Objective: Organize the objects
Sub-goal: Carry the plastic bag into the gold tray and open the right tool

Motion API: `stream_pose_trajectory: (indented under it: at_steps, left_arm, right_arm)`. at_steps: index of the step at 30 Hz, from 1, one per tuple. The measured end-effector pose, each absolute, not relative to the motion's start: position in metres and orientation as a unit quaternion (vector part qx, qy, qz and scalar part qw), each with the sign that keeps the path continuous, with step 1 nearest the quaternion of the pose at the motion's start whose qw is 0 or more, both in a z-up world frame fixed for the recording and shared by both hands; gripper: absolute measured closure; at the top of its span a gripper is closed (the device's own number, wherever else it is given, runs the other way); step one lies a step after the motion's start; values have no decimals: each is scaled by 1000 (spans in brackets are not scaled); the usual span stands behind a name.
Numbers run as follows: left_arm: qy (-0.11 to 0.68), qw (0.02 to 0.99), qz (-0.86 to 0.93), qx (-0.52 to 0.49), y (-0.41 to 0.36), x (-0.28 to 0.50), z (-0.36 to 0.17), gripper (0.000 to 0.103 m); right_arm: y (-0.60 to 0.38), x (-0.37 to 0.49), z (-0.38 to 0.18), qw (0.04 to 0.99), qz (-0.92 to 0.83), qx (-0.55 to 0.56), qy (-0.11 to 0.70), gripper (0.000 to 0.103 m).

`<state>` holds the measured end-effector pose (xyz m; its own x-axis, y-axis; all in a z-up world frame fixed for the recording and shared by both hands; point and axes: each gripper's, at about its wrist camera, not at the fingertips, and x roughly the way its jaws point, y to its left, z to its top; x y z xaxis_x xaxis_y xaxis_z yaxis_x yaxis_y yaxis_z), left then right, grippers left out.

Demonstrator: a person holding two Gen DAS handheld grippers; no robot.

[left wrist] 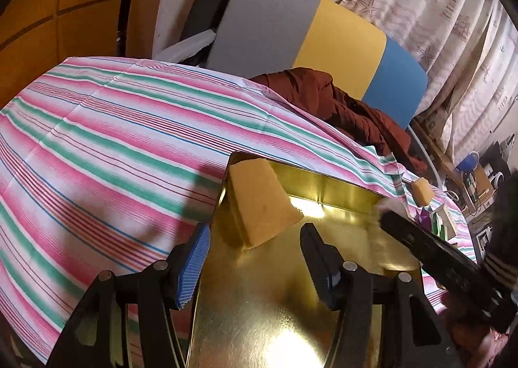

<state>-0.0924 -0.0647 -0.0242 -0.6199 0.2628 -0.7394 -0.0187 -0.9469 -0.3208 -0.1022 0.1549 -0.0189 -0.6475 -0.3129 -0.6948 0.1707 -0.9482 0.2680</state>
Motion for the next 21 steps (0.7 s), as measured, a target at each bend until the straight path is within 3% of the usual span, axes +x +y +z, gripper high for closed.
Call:
stream_pose_trajectory:
  at_steps: [6, 12, 21]
  left_arm:
    - [-147, 81, 888, -428, -63, -86, -25, 44]
    - [-165, 118, 878, -433, -41, -82, -28, 44]
    - [-111, 224, 865, -435, 37, -61, -21, 38]
  right_arm:
    - [161, -86, -1, 133, -918, 355, -114, 30]
    - [205, -42, 14, 91, -936, 323, -108, 26]
    - [293, 15, -15, -13, -930, 349, -117, 17]
